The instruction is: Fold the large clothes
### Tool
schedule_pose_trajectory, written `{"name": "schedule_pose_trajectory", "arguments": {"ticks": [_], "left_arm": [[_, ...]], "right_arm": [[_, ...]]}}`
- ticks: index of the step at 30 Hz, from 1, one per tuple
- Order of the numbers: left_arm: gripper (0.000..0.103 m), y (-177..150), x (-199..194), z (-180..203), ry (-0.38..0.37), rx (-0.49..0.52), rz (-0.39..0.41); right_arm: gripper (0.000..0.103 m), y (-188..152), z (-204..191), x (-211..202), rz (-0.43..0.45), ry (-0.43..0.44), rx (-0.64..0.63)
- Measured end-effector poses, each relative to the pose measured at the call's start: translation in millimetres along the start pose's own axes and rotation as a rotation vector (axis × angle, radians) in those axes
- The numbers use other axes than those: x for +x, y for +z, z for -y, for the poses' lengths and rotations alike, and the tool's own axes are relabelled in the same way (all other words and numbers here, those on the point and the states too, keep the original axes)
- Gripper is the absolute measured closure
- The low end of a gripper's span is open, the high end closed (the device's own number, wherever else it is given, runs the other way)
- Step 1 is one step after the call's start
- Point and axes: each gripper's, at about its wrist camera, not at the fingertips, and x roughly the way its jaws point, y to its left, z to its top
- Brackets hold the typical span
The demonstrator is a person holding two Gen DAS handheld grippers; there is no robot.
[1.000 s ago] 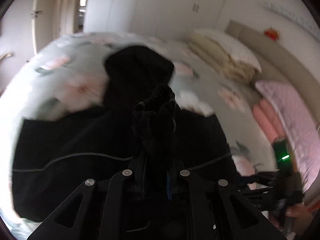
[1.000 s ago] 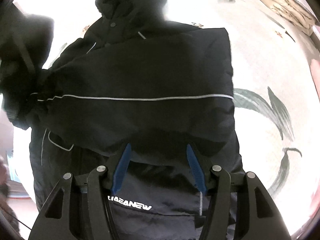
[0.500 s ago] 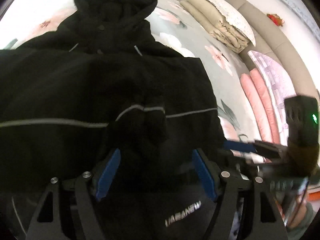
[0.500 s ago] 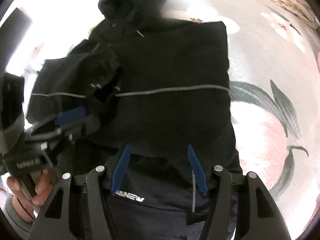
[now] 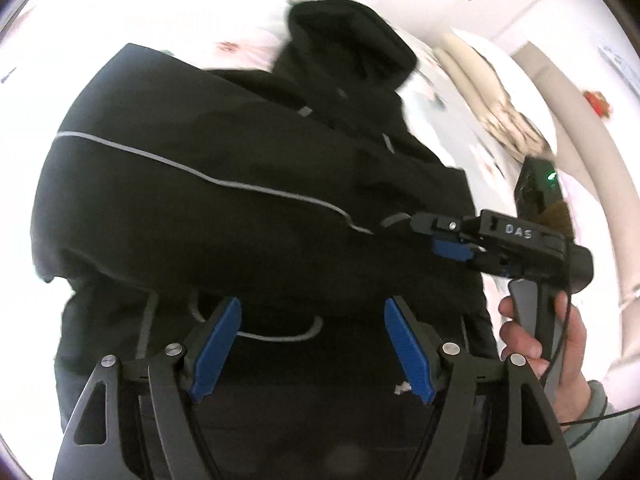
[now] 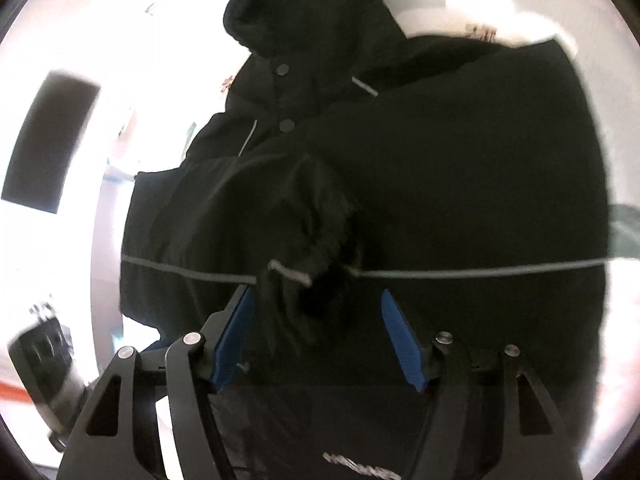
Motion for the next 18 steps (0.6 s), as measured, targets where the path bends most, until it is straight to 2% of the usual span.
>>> {"name": "schedule_pose_trajectory", "arguments": {"ticks": [1,2,3,5,9,13,16,17,18], "left_arm": [[0.027,2.3,-2.0,-4.4,0.009,-0.011,0.011],[0.027,5.4,-4.5,-8.7,0.016,-0.021,0.024],[0.027,9.5,-7.8,-13.5,0.024,-0.031,0.041],[0.027,19.0,-12.3,-20.1,0.04,-0.043,0.067],[0.028,46.9,-22.3,-25.2,0.108,-0.02,0.131],[0.028,72.6,-25.8,-17.3,0.118,0.011,0.177],[0.028,87.6,7.4,-15.3,0.189,0.04,0.104],[0.033,89.6,23.1,-18.4,0.211,0.043,0.074],[0.042,90.3,43.4,-23.4,0.228,0.042,0.026]], "right_arm": [[0.036,2.0,1.5,6.1,-0.013,0.014,0.014],[0.058,4.4,1.0,14.2,-0.032,0.042,0.026],[0.066,6.1,-0.6,18.4,-0.041,0.059,0.03],[0.073,6.7,-8.6,17.9,-0.035,0.052,0.003],[0.078,4.8,-36.0,-12.9,0.025,-0.017,-0.09],[0.078,3.2,-44.4,-74.4,0.141,-0.124,-0.15],[0.078,2.9,-24.0,-114.4,0.214,-0.22,-0.128],[0.078,3.5,-9.2,-117.6,0.202,-0.242,-0.109],[0.078,3.8,2.7,-113.2,0.177,-0.254,-0.089]]}}
